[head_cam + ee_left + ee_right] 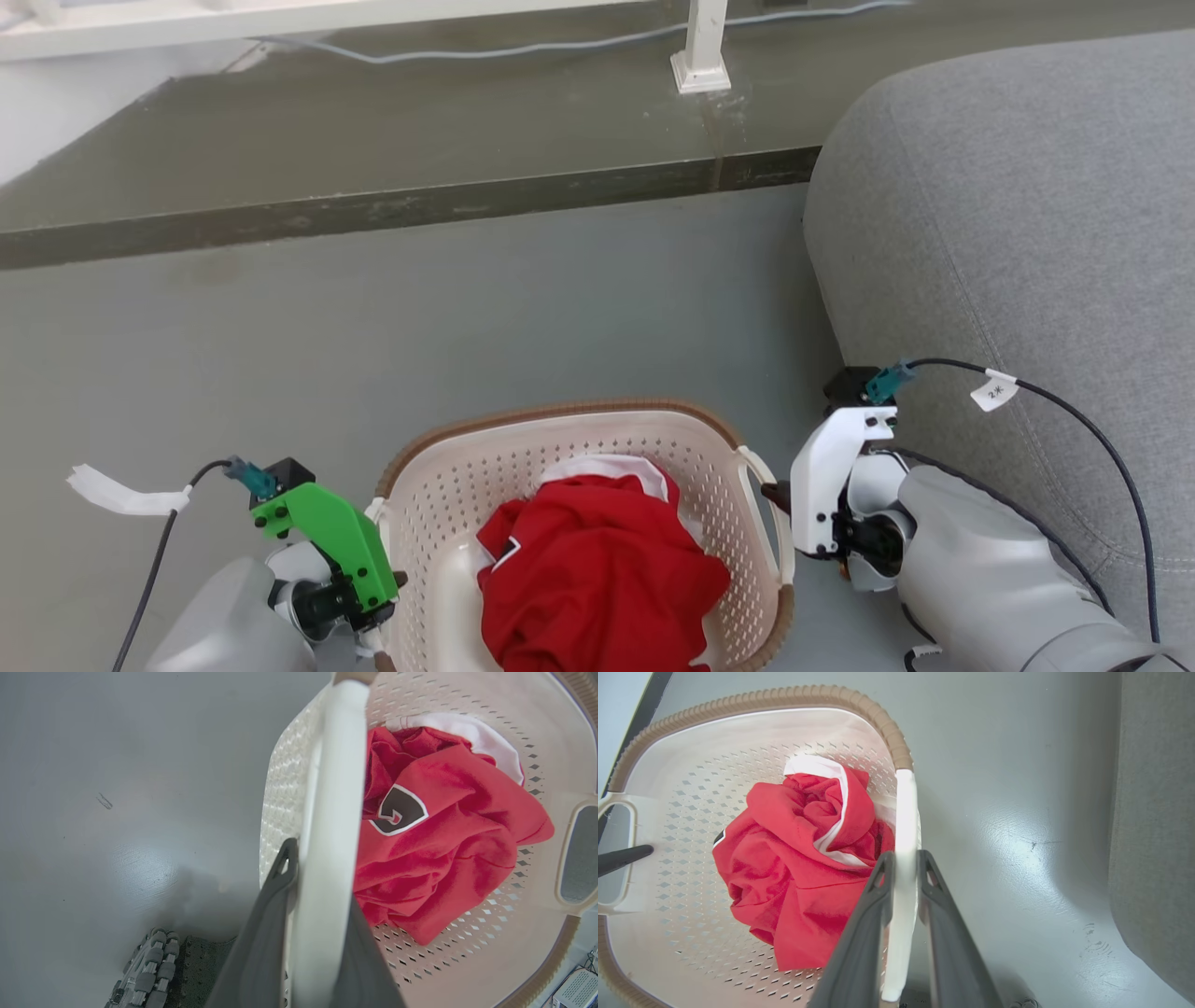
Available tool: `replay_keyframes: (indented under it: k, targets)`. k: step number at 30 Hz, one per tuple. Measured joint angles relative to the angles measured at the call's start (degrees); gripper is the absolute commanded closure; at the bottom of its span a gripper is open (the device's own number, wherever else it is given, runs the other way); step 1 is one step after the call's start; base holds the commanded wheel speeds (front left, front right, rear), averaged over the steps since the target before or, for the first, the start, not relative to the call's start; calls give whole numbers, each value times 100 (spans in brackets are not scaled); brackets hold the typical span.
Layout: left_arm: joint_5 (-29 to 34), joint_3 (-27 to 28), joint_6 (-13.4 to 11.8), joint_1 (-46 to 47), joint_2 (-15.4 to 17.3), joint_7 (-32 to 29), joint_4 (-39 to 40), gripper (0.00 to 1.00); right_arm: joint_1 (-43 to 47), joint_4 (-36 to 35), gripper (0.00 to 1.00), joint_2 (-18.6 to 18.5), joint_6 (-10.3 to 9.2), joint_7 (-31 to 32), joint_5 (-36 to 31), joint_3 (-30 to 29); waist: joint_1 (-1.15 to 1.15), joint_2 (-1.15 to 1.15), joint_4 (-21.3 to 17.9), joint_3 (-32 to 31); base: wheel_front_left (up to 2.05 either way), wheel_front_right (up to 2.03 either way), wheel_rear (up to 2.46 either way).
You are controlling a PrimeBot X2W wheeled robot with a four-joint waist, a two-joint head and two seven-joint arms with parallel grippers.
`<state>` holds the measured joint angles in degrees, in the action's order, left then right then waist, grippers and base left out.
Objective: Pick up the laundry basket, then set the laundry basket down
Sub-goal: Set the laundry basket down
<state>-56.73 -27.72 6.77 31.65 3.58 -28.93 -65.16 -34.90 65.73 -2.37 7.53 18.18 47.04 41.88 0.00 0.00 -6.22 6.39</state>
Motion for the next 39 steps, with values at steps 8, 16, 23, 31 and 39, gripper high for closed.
replay_keyframes:
  k: [8,16,23,31,39]
  targets:
    - [0,-26,0,25,87,157,186,100,-197,-77,100,0,0,-110,45,9,0,0,-40,231,0,0,0]
    - [73,-86,1,354,162,459,332,100,-405,-164,100,-22,-5,-455,44,-9,0,0,-75,657,0,0,0]
    - [179,-180,1,535,237,767,458,100,-549,-236,100,-20,-57,-730,41,-9,0,0,-91,1075,0,0,0]
    - [378,-227,2,718,247,1181,519,100,-750,-292,100,-16,-143,-1188,-99,38,0,0,-89,1694,0,0,0]
    - [482,-243,3,954,256,1603,605,100,-917,-327,100,-12,-269,-1685,-218,80,0,0,-65,2338,0,0,0]
